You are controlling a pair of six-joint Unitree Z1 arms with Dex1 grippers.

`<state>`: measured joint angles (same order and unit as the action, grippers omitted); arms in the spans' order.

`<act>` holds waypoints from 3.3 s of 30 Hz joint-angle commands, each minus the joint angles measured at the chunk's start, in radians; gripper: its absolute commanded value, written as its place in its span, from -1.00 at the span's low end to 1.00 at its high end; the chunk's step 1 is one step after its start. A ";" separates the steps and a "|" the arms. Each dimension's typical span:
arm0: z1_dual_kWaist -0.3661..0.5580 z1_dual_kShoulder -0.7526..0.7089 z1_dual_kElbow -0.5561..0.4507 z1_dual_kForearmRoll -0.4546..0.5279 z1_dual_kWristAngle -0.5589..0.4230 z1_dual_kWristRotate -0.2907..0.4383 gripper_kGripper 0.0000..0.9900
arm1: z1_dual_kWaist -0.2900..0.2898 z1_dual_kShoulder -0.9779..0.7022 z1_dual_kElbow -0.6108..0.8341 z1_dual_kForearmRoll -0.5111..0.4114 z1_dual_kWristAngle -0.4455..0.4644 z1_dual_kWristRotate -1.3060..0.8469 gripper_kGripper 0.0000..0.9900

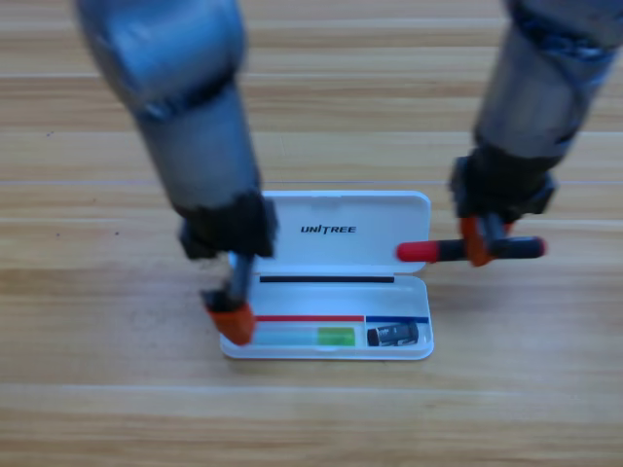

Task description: Clean up eraser and pencils

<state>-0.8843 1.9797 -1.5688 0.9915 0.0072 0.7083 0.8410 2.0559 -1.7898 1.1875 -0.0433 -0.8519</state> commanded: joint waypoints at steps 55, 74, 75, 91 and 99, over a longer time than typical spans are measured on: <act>0.435 -0.383 0.253 -0.054 -0.070 0.221 1.00 | 0.161 0.211 -0.306 0.112 0.076 0.089 0.83; 0.533 -0.329 0.030 -0.025 -0.116 0.211 1.00 | 0.152 -0.465 0.081 -0.174 0.339 0.260 0.85; 0.533 -0.322 0.013 -0.024 -0.118 0.207 1.00 | 0.152 -0.493 0.127 -0.213 0.342 0.266 0.85; 0.539 0.014 -0.269 -0.076 -0.311 0.178 -1.00 | 0.152 -0.560 0.346 -0.373 0.441 0.300 0.85; 0.590 0.214 -0.284 -0.112 -0.423 0.181 -1.00 | 0.152 -0.553 0.346 -0.374 0.441 0.301 0.85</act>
<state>-0.3498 2.0604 -1.8755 0.9191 -0.3602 0.8968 0.9941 1.5032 -1.4756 0.8238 0.3860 -0.5611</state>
